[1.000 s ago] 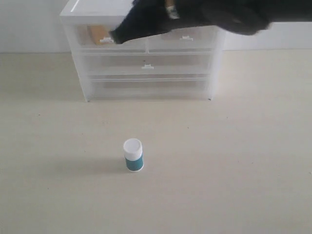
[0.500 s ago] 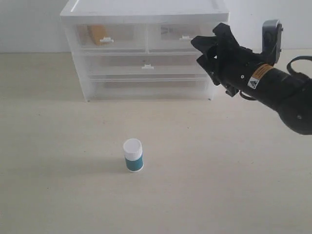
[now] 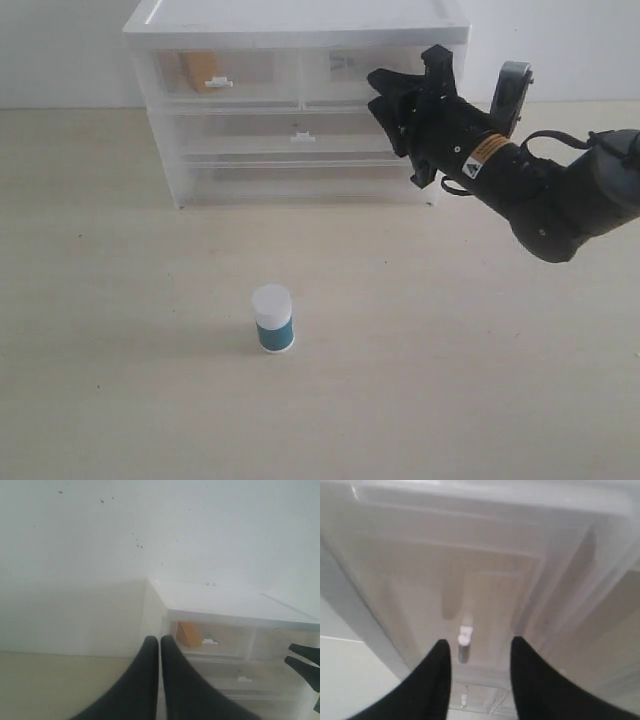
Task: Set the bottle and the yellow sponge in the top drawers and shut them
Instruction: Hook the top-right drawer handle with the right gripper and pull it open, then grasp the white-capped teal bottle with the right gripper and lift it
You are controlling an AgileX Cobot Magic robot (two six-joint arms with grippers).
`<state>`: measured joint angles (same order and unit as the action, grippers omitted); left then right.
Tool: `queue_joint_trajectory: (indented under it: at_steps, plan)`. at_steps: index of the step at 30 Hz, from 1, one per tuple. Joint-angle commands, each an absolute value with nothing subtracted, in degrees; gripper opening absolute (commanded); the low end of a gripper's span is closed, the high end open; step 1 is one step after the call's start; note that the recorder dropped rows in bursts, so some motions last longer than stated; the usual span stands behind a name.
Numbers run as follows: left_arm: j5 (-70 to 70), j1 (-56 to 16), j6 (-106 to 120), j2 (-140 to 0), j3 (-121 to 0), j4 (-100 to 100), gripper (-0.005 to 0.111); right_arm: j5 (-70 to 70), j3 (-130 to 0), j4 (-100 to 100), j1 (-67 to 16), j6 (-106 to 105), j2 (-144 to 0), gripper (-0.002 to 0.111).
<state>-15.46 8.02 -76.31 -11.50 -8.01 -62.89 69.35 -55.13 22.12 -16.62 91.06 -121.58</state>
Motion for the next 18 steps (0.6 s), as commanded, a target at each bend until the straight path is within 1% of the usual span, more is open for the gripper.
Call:
queue_joint_trajectory:
  at_steps: [1,6,9,13,16,18]
  plan:
    - [-15.46,8.23,-76.26,-11.16,-7.74,-62.65,0.004,69.96,-56.08,19.73,-16.61,91.34,-121.67,0.000]
    - [-15.46,8.23,-76.26,-11.16,-7.74,-62.65,0.004,69.96,-55.68,22.94,-16.61,90.70,-121.67,0.000]
    - [-15.46,8.23,-76.26,-11.16,-7.74,-62.65,0.004,69.96,-51.53,25.10,-16.64,89.87,-120.01,0.000]
    - [-15.46,8.23,-76.14,-11.16,-7.75,-62.65,0.004,69.96,-40.71,26.35,-16.64,81.36,-114.21,0.000]
    - [-15.46,8.23,-76.14,-11.16,-7.75,-62.65,0.004,69.96,-28.48,32.37,-16.64,75.26,-106.57,0.000]
    - [-15.46,8.23,-76.14,-11.16,-7.75,-62.65,0.004,69.96,-24.80,35.92,-16.64,71.96,-104.56,0.000]
